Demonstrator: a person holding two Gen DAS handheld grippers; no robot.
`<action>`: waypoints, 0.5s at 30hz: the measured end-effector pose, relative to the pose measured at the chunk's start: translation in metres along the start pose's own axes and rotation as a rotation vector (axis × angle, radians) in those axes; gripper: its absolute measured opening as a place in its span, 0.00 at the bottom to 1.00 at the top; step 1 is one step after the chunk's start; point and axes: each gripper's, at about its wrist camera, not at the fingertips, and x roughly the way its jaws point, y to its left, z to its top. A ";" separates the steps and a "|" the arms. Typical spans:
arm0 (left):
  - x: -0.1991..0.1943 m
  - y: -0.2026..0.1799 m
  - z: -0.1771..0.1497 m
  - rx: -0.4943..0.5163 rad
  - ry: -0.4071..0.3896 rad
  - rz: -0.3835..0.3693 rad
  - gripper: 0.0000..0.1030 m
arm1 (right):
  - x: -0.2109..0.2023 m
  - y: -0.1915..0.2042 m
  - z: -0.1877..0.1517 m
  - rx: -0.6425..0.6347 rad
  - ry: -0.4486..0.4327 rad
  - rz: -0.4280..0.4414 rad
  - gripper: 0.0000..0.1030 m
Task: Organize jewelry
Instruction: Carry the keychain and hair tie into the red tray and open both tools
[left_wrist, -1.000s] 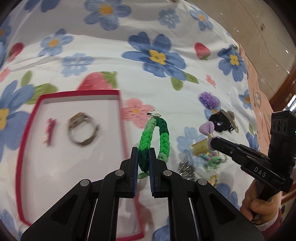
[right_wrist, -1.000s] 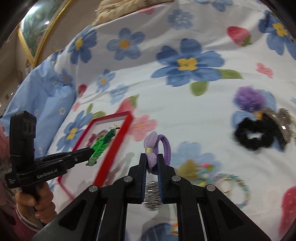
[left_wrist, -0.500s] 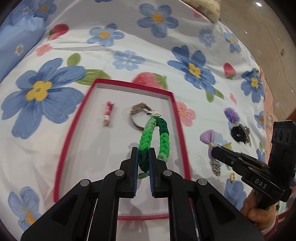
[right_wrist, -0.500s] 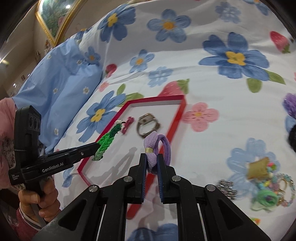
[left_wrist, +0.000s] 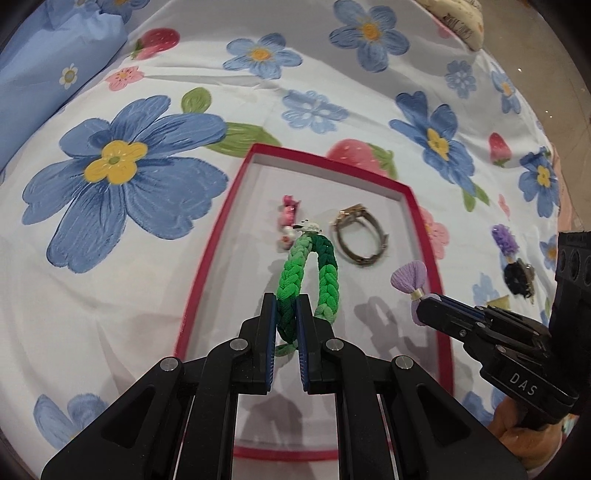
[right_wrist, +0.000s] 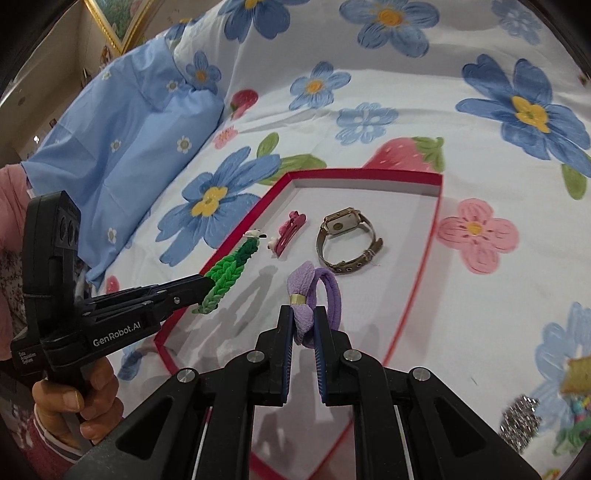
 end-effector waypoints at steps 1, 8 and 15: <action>0.003 0.002 0.000 -0.001 0.004 0.004 0.09 | 0.005 0.000 0.001 0.000 0.009 -0.003 0.10; 0.023 0.006 0.003 0.003 0.036 0.030 0.09 | 0.033 -0.003 0.003 -0.017 0.072 -0.038 0.10; 0.033 0.004 0.002 0.018 0.053 0.052 0.09 | 0.041 -0.003 0.005 -0.024 0.091 -0.050 0.15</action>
